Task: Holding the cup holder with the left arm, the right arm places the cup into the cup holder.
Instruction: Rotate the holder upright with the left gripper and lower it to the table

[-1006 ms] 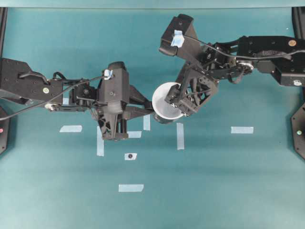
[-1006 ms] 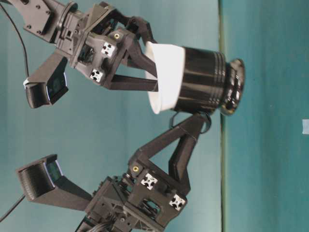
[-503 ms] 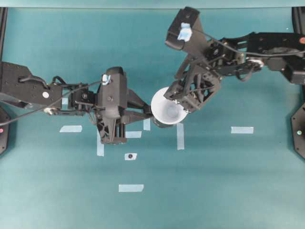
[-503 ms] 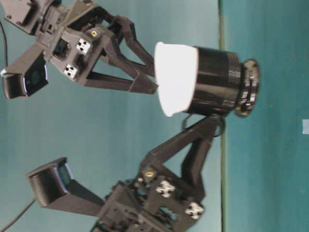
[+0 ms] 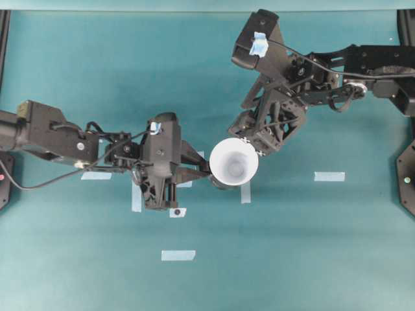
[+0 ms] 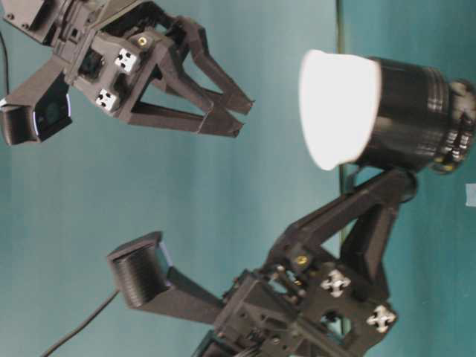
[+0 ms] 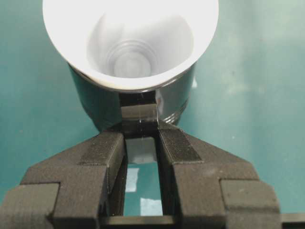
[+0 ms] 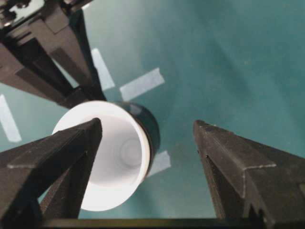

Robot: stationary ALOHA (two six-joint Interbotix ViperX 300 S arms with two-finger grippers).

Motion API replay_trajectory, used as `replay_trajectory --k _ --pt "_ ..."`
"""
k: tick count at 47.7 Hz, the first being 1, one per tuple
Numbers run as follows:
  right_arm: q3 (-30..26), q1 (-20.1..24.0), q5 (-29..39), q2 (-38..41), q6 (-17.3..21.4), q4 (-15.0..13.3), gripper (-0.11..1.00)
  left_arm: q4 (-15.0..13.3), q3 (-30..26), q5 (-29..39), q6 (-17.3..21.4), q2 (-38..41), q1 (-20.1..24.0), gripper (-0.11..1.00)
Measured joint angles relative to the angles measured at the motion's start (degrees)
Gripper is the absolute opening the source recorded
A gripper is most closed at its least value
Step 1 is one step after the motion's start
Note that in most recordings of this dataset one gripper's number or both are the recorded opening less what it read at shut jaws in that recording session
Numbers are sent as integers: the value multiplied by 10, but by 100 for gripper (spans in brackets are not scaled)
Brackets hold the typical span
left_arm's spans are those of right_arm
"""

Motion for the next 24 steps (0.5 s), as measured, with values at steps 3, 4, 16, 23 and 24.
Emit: replay_trajectory --k 3,4,16,23,24 --pt "3 0 0 1 0 0 86 0 0 -1 0 5 0 21" --pt "3 0 0 0 0 0 86 0 0 -1 0 7 1 21" --pt "7 1 0 0 0 0 86 0 1 -3 -2 12 0 21" --pt "10 0 -1 0 3 0 86 0 4 -3 -2 14 0 21" --pt "10 1 -1 0 4 0 86 0 4 -1 -2 15 0 21"
